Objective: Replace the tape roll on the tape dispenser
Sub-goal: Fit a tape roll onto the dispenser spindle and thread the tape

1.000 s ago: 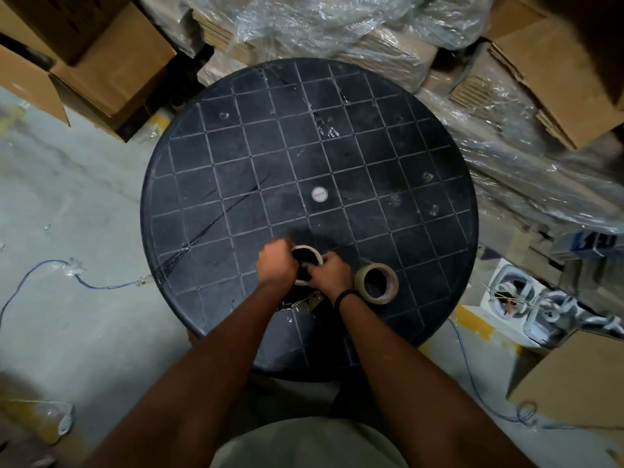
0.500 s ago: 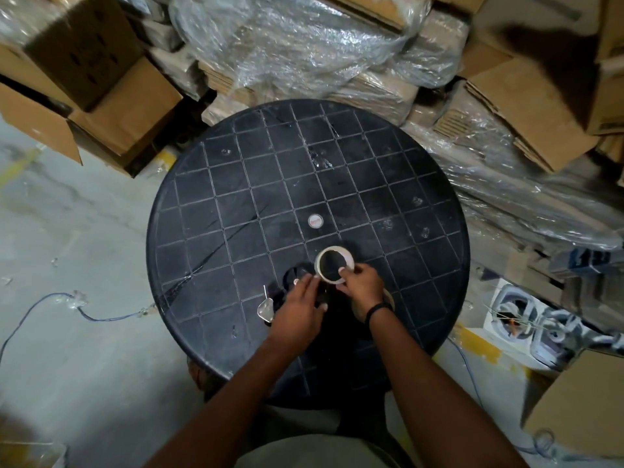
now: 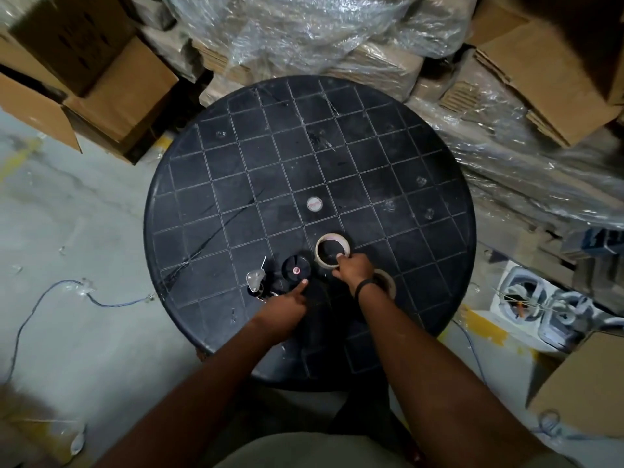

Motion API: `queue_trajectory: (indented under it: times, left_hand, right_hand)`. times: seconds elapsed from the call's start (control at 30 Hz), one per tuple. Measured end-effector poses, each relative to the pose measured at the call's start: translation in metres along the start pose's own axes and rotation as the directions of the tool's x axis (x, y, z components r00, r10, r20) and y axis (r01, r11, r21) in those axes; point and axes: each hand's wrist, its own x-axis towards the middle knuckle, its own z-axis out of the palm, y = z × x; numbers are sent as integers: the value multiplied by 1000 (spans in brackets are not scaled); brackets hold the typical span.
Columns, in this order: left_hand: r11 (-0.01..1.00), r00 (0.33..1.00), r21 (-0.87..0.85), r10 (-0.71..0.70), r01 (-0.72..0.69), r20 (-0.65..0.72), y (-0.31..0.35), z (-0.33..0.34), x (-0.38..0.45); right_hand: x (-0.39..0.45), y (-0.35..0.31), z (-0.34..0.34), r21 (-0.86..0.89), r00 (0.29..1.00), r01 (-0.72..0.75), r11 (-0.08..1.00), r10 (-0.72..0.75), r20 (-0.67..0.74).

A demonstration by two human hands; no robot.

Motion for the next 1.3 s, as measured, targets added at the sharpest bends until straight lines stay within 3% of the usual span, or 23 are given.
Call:
queue_trajectory:
  times: [0.13,0.23,0.27,0.33,0.4,0.47,0.53,0.67,0.73,0.8,0.9,1.0,1.07,1.17,1.3]
  left_hand:
    - [975,986,165,161,-152,-41,-22,20,-20]
    - [916,952,283,305,-284,-31,-41,23,-31]
    - [903,948,309,317,-300,-7,-44,23,-33]
    - [912,958,307,286,-274,4,-48,23,-36]
    - [944,968,261,234,-203,-91,-47,20,-40]
    - [900,929,282,364,-333,-64,-48,25,-38]
    - [901,918,278,378,-334,-121,-48,23,-38]
    - [984,946,54,181,-173,-269,-33,14,-39]
    - [985,932,-173,-75,14,-355,-26,6,-34]
    - [841,895,-511,-355,179,-271,-21,-3,-32]
    - [480,854,-849,-516,220,-70,-4,-14,-37]
    - [172,821,-975,-570,139,16,7,-19,-42]
    - [90,790,-992,-612,89,15,7,-12,-42]
    - [57,772,-995,-635,79,25,6,-14,-43]
    - [364,705,-918,-692,155,-155,8,-27,-47]
  right_hand:
    - [-23,-1,-15,112,999,42,993,-45,23]
    - [-29,10,-44,161,988,116,980,-97,-123]
    - [-34,12,-57,101,966,161,982,-136,-221]
    - [-38,18,-82,-202,909,200,959,-259,-327]
    - [-34,26,-96,-431,937,146,891,-264,-230]
    - [-21,39,-97,-489,985,86,868,-149,-90]
    - [-17,49,-93,-515,997,62,855,-74,-4]
    - [-33,61,-84,-471,987,41,881,-108,-117]
    - [-51,62,-79,-418,976,45,907,-130,-177]
    - [-69,63,-71,-317,967,103,943,-169,-189]
    - [-98,60,-60,-169,945,289,942,-309,-104]
    - [-121,42,-48,-96,900,427,899,-433,-47]
    - [-130,29,-37,-68,881,472,879,-474,-6]
    - [-135,19,-22,-79,862,508,858,-505,52]
    - [-136,15,-9,-159,826,561,812,-562,45]
